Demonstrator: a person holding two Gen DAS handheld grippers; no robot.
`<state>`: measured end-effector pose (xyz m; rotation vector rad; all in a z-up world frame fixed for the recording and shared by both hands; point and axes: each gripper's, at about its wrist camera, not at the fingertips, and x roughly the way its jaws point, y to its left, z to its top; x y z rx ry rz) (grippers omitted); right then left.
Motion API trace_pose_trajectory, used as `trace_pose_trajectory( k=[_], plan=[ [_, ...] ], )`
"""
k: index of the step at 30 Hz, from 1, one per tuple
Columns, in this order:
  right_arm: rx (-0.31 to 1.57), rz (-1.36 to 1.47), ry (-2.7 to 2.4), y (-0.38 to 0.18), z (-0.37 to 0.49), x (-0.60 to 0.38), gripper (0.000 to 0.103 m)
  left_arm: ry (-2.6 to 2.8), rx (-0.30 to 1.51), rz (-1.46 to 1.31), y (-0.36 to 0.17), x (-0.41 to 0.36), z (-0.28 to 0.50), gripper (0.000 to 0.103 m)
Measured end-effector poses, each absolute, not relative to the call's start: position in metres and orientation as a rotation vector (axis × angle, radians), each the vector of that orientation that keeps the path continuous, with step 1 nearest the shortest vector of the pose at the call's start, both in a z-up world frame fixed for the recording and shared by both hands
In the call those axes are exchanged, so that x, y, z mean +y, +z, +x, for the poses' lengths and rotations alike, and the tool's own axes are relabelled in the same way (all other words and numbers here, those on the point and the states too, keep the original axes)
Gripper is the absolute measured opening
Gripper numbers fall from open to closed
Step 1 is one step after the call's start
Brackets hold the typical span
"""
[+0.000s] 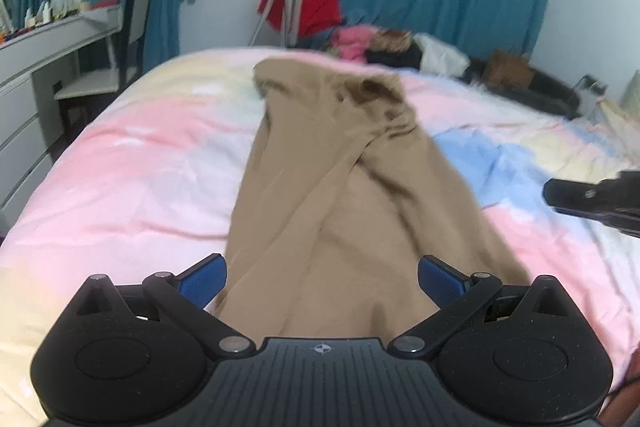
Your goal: Fold clothes
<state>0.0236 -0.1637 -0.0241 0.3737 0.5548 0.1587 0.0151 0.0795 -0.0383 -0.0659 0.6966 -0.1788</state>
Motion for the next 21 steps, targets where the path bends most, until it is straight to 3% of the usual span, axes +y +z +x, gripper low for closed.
trace_pose_trajectory(
  k=[1,2,11,19,21],
  plan=[
    [0.572,0.388,0.164,-0.027,0.024,-0.164,0.063,-0.158,0.724,-0.073,-0.042,0.082,0.020,0.103],
    [0.573,0.403,0.167,-0.030,0.022,-0.165,0.083,-0.136,0.751,-0.082,-0.045,0.085,0.024,0.103],
    [0.568,0.470,0.160,-0.039,0.020,-0.181,0.082,-0.048,0.855,-0.250,-0.036,0.139,0.043,0.101],
    [0.627,0.529,0.169,-0.050,0.030,-0.193,0.082,-0.237,1.010,-0.031,-0.018,0.170,0.047,0.099],
    [0.638,0.537,0.179,-0.052,0.032,-0.194,0.082,-0.317,1.056,0.025,-0.019,0.183,0.044,0.093]
  ],
)
